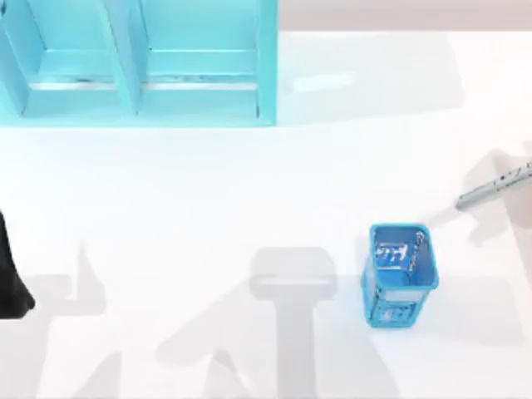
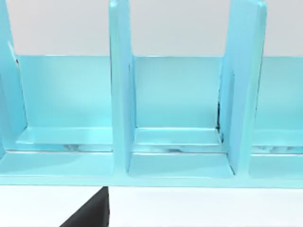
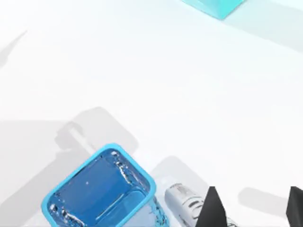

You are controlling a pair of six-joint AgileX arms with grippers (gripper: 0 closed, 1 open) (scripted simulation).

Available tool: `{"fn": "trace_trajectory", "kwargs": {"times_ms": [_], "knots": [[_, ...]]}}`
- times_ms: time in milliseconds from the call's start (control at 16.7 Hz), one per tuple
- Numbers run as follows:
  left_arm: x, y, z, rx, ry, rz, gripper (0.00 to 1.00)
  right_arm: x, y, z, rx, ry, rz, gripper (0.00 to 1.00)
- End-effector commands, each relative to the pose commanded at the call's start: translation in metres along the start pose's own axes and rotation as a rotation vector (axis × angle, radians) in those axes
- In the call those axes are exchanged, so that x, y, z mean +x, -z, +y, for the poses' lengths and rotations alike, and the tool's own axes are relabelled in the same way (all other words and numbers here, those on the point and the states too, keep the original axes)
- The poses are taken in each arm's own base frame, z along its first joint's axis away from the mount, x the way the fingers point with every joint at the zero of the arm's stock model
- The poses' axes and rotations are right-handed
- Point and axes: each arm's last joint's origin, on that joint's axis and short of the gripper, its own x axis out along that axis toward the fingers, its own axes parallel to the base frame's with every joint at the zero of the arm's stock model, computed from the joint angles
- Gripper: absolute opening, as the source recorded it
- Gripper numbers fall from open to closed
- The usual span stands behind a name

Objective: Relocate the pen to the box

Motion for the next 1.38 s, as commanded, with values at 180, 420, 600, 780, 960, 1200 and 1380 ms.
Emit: {"fn": "trace_trajectory", "kwargs": {"times_ms": [180, 420, 600, 780, 960, 1200, 1380], "knots": [[0.000, 0.000, 0.000, 0.000, 0.000, 0.000, 1.00, -0.012, -0.010, -0.009, 0.035, 0.087, 0.066, 0.00], [0.000, 0.000, 0.000, 0.000, 0.000, 0.000, 1.00, -0.044, -0.029, -0.028, 0.118, 0.318, 0.241, 0.00], [0.000, 0.000, 0.000, 0.000, 0.000, 0.000, 1.00, -0.072, -0.040, -0.037, 0.180, 0.493, 0.387, 0.00], [0.000, 0.000, 0.000, 0.000, 0.000, 0.000, 1.00, -0.093, -0.049, -0.039, 0.214, 0.593, 0.482, 0.00], [0.000, 0.000, 0.000, 0.000, 0.000, 0.000, 1.00, -0.098, -0.051, -0.039, 0.220, 0.614, 0.505, 0.00], [0.000, 0.000, 0.000, 0.000, 0.000, 0.000, 1.00, -0.096, -0.051, -0.038, 0.214, 0.611, 0.502, 0.00], [0.000, 0.000, 0.000, 0.000, 0.000, 0.000, 1.00, -0.085, -0.040, -0.045, 0.213, 0.604, 0.501, 0.00]]}}
